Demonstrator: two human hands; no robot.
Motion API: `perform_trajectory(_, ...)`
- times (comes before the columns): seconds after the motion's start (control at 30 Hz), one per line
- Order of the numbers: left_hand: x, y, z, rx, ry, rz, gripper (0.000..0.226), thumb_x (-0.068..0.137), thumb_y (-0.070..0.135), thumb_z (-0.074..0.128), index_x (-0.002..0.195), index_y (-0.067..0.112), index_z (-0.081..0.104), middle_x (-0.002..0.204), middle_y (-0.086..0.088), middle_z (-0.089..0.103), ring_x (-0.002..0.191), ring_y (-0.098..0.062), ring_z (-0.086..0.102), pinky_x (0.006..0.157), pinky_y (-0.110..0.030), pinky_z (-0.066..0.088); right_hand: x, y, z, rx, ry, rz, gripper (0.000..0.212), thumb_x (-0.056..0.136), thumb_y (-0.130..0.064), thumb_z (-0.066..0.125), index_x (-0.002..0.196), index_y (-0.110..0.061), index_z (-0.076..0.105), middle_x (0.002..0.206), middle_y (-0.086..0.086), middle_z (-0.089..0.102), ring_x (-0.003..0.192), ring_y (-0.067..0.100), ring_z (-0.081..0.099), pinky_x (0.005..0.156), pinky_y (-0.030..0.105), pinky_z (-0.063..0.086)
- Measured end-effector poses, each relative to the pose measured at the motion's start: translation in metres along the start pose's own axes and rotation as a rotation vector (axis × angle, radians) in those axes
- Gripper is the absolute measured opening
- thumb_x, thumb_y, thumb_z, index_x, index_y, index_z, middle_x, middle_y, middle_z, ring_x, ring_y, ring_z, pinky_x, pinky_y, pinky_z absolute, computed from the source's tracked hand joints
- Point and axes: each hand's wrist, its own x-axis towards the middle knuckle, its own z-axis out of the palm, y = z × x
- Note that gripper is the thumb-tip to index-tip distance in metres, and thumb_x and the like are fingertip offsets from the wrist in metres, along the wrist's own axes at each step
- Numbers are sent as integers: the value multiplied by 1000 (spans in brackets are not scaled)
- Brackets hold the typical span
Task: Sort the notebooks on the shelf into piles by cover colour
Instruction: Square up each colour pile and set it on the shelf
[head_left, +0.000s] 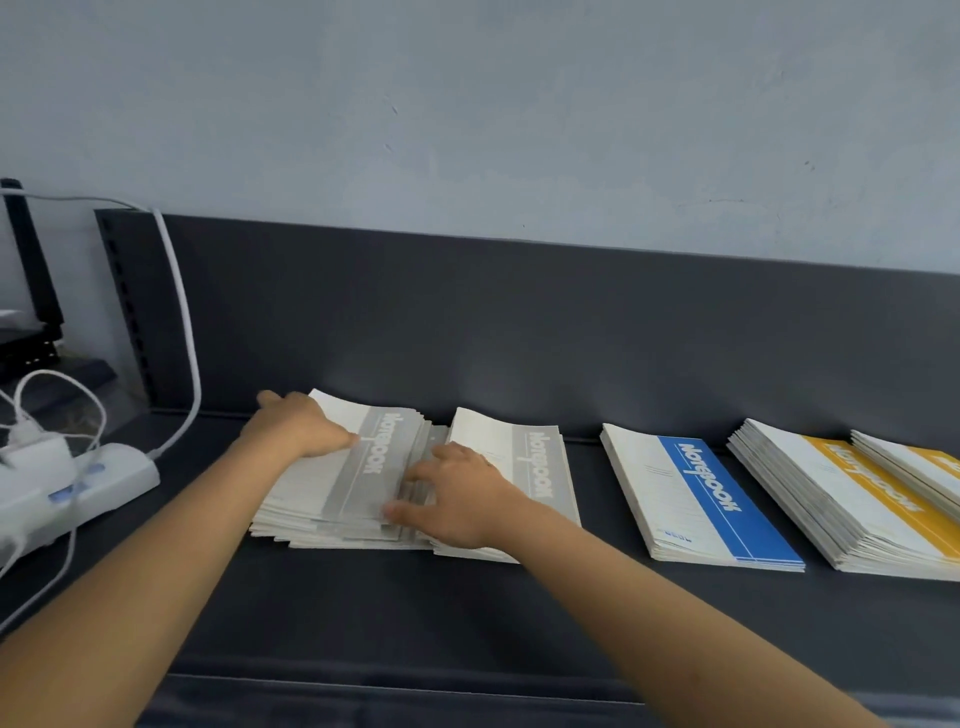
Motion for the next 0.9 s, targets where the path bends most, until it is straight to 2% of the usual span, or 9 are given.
perform_trajectory(0.13, -2, -1, -8, -51, -174, 28, 57, 84, 43, 71, 126, 7, 55, 128, -9, 58, 115, -26, 58, 91, -32, 48, 3, 1, 2, -2, 3, 33, 54, 91, -55, 47, 127, -17, 56, 147, 10, 35, 139, 26, 24, 114, 40, 21)
perform_trajectory(0.27, 1, -10, -11, -269, -360, -7, 40, 80, 29, 78, 107, 4, 62, 110, -11, 68, 102, -30, 66, 93, -43, 53, 7, 3, 4, -21, 6, 27, 53, 91, -55, 47, 111, -8, 62, 134, 8, 46, 131, 26, 32, 109, 40, 29)
perform_trajectory(0.33, 5, -14, -9, -379, -428, -36, 38, 77, 26, 82, 105, 6, 66, 103, -13, 72, 96, -30, 69, 89, -46, 55, 9, 3, 5, -40, 9, 39, 53, 91, -57, 46, 92, -5, 57, 123, 9, 52, 123, 25, 37, 105, 40, 34)
perform_trajectory(0.43, 6, -16, -7, -494, -485, -35, 36, 75, 23, 83, 104, 6, 70, 99, -13, 75, 95, -29, 70, 87, -42, 56, 10, 5, 5, -41, 40, 42, 52, 91, -57, 45, 63, -15, 38, 107, 10, 55, 114, 25, 43, 98, 38, 39)
perform_trajectory(0.53, 4, -17, -6, -641, -544, -20, 27, 81, 16, 75, 105, 4, 70, 95, -13, 76, 92, -29, 71, 80, -38, 55, 10, 7, 5, -40, 58, 22, 53, 91, -58, 45, 58, -17, 35, 92, 7, 50, 107, 24, 46, 92, 37, 41)
perform_trajectory(0.67, 3, -19, 0, -758, -509, -7, 21, 86, 5, 66, 107, 2, 69, 97, -15, 75, 92, -31, 70, 77, -37, 54, 14, 12, 9, -33, 82, 16, 56, 88, -63, 44, 58, -18, 30, 88, 5, 47, 105, 24, 47, 91, 37, 43)
perform_trajectory(0.8, 9, -23, -4, -772, -426, 1, 19, 85, -6, 64, 104, -3, 68, 97, -19, 73, 87, -31, 68, 69, -36, 53, 12, 12, 9, -16, 68, 38, 56, 92, -58, 43, 59, -13, 42, 94, 6, 52, 110, 24, 46, 96, 38, 40)
perform_trajectory(0.87, 16, -31, -10, -701, -375, -3, 22, 85, -6, 65, 107, -6, 67, 99, -22, 71, 90, -35, 68, 71, -37, 53, 9, 11, 9, 4, 39, 45, 61, 93, -57, 41, 70, -4, 59, 120, 11, 54, 125, 24, 39, 106, 38, 33)
perform_trajectory(0.9, 19, -35, -13, -661, -356, -7, 23, 85, -6, 65, 107, -7, 66, 100, -23, 71, 90, -36, 67, 71, -36, 53, 8, 10, 8, 6, 16, 53, 63, 94, -57, 39, 79, -2, 65, 136, 12, 47, 135, 24, 30, 112, 38, 26)
